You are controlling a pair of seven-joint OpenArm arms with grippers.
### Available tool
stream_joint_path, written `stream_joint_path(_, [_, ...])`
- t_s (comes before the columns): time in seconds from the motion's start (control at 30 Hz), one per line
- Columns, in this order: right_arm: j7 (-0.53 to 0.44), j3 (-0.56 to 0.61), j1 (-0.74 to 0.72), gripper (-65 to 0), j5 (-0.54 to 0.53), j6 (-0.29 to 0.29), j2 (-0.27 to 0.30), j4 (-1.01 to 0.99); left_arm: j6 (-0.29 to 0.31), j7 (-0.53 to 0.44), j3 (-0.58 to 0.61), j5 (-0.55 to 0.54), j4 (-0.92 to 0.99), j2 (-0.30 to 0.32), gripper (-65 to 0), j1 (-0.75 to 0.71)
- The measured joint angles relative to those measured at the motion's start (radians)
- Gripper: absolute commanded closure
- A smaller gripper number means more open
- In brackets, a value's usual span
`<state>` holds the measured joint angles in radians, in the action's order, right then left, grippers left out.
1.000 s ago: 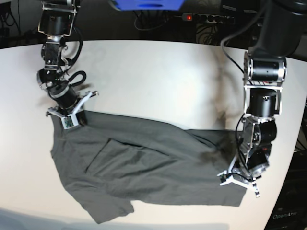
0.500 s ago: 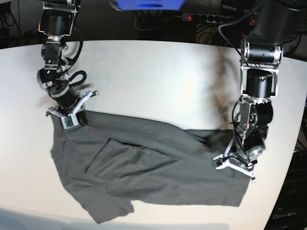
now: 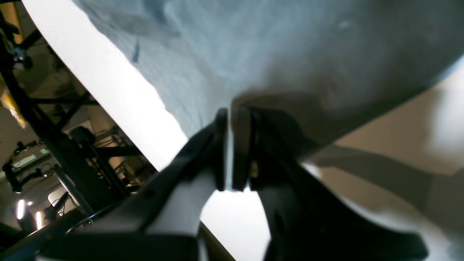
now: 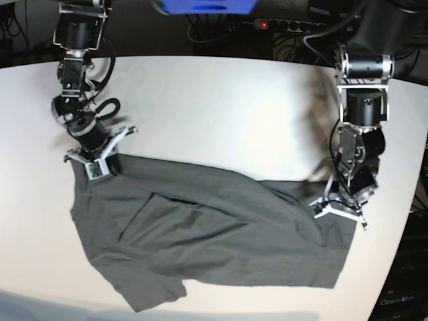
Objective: Fold the T-shirt properly
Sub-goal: 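Pull the gray shirt by its folded edge toward the arm bases with both grippers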
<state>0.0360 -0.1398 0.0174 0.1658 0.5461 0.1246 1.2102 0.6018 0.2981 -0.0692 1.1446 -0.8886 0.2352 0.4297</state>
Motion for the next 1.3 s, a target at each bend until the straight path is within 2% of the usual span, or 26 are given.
stream_joint_path(0.2, [-0.015, -0.002, 0.015, -0.4, -0.007, 0.000, 0.000, 0.001, -0.034, -0.024, -0.002, 0.003, 0.069, 0.007, -2.5, 0.007])
stream_joint_path(0.47, [-0.029, -0.003, 0.035, -0.4, -0.020, 0.000, 0.011, 0.005, -0.059, -0.050, -0.087, -0.004, 0.091, 0.023, -2.5, -0.010])
stream_joint_path(0.5, [-0.029, -0.004, 0.035, -0.4, -0.021, 0.000, 0.012, 0.005, -0.075, -0.065, -0.089, -0.004, 0.089, 0.030, -2.5, -0.022])
stream_joint_path(0.63, [-0.027, -0.049, 0.036, -0.4, -0.023, 0.009, 0.008, 0.004, -0.065, -0.051, -0.099, -0.004, 0.088, 0.073, -2.5, -0.042])
stream_joint_path(0.67, [-0.027, -0.060, 0.036, -0.4, -0.023, 0.012, 0.008, 0.002, -0.079, -0.058, -0.099, -0.004, 0.085, 0.076, -2.5, -0.054])
stream_joint_path(0.73, [-0.029, -0.064, 0.043, -0.4, -0.024, 0.011, 0.008, 0.004, -0.101, -0.057, -0.098, 0.004, 0.057, 0.074, -2.5, -0.091])
stream_joint_path(1.07, [-0.059, -0.066, 0.084, -0.4, -0.039, 0.007, 0.013, 0.016, -0.101, -0.026, -0.103, 0.019, -0.171, 0.071, -2.4, -0.289])
stream_joint_path(1.3, [-0.143, -0.069, 0.136, -0.4, -0.042, 0.004, 0.014, 0.015, -0.080, -0.050, -0.183, 0.011, -0.260, 0.062, -2.4, -0.376])
